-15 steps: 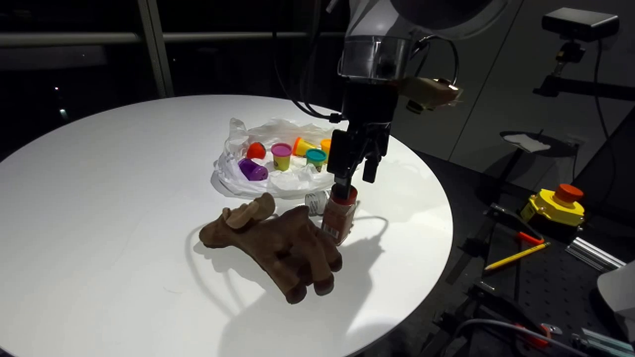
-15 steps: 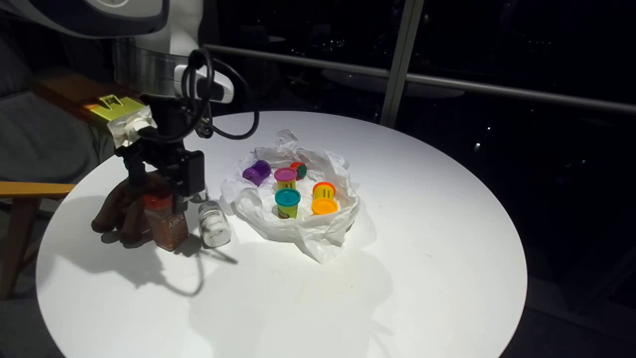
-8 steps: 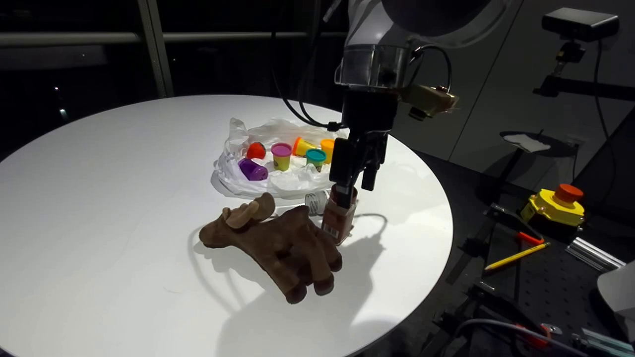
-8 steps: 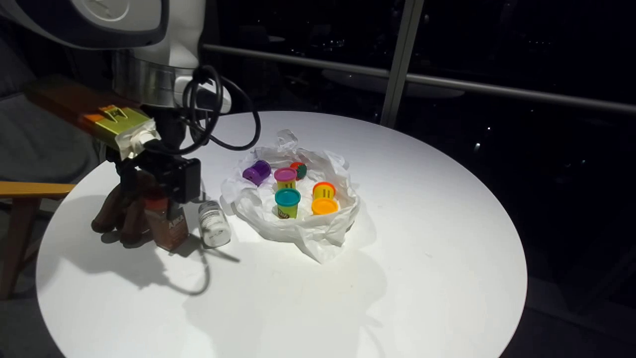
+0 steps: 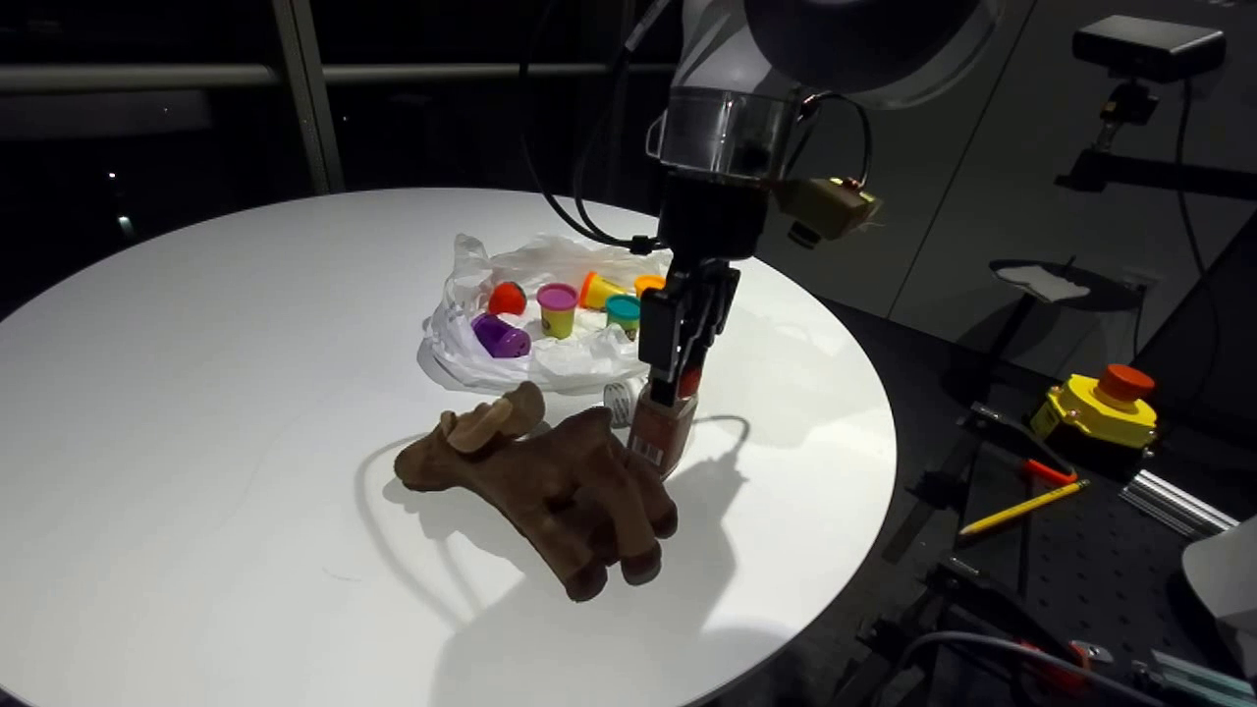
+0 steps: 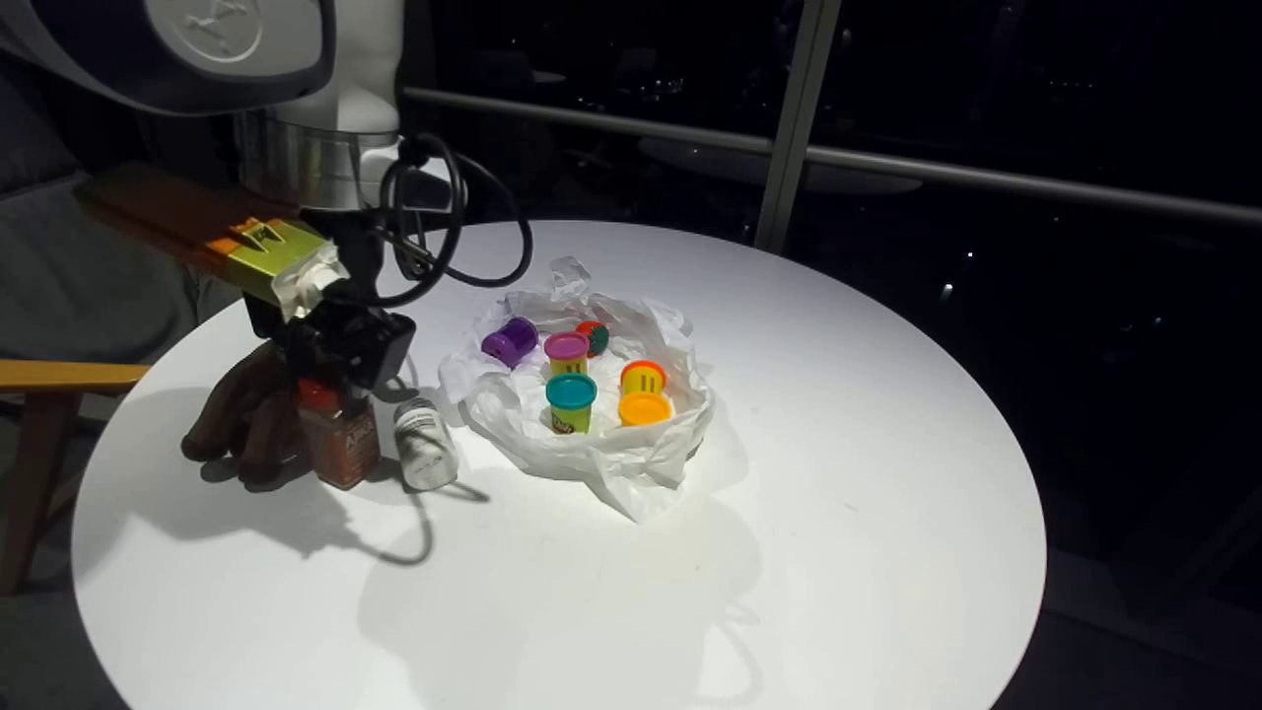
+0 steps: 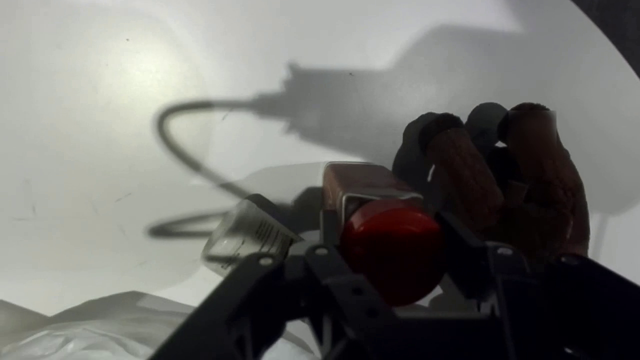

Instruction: Put the objects on the table in the plastic bag

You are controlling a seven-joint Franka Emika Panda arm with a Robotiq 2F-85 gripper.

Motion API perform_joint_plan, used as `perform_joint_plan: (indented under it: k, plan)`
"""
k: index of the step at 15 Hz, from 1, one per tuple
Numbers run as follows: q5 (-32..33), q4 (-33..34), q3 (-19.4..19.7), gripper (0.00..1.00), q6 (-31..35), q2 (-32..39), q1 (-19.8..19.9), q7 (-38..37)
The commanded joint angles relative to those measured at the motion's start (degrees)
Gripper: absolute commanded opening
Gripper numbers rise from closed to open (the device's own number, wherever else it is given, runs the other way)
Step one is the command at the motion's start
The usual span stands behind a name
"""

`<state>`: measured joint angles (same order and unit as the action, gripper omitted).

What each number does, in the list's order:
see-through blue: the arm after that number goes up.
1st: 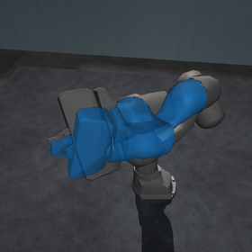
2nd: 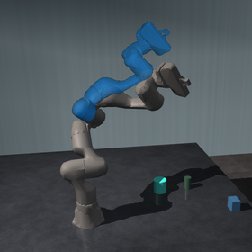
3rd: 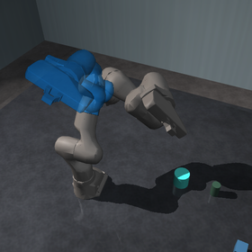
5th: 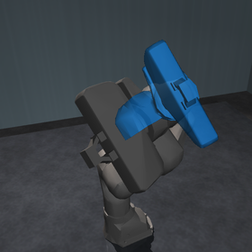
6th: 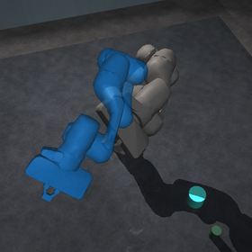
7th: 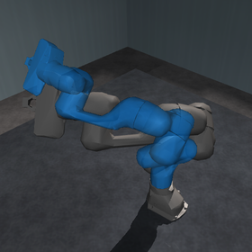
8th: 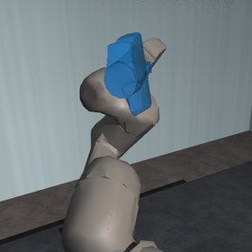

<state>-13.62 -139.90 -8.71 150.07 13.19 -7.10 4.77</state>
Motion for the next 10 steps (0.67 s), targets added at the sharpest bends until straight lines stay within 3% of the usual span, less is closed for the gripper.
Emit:
perform_joint_plan:
  k: [1, 4, 6, 10]
  plan:
    - [3.4, 0.8, 0.6, 0.20, 2.5, 1.0, 0.0, -1.5]
    - [6.6, 2.1, 1.4, 0.20, -1.2, -0.8, -0.5, -4.2]
    - [13.2, 4.9, 3.4, 0.20, -2.5, -2.1, -2.0, -9.0]
    - [23.1, 16.2, 5.8, 0.20, -7.0, -1.2, -2.3, -14.9]
